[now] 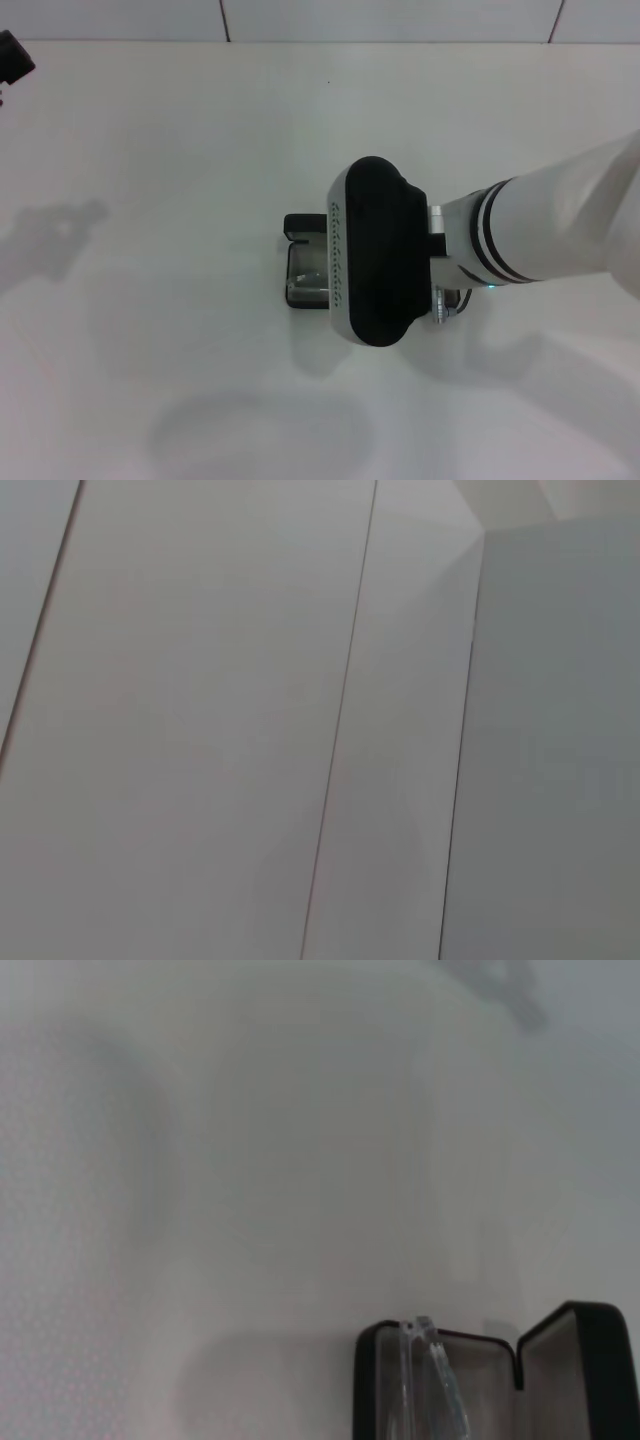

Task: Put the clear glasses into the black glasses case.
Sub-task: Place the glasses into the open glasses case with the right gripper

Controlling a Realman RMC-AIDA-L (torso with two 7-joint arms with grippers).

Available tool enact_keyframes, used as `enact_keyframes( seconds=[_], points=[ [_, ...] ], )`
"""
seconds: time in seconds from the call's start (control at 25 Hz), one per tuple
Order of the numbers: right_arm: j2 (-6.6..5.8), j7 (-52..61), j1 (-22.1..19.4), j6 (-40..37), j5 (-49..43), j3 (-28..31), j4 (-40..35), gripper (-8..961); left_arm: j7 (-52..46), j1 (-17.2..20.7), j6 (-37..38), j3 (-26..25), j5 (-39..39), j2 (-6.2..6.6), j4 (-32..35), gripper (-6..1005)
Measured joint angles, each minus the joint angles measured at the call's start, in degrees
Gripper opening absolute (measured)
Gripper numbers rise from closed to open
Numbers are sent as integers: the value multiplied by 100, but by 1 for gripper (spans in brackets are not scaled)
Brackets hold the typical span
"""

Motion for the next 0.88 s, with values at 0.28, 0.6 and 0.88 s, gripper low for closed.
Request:
enact_keyframes(
  seconds=[0.28,0.6,0.88],
  points=[
    [0,6,-152,219,-210,-87,9,64,2,10,4,0,9,-13,-51,78],
    [1,1,-214,425,-376,-147,89,64,6,10,14,0,-6,-21,-72,78],
    [1,2,-238,542,-474,-197,121,64,10,10,13,0,-9,-19,-72,79]
  ],
)
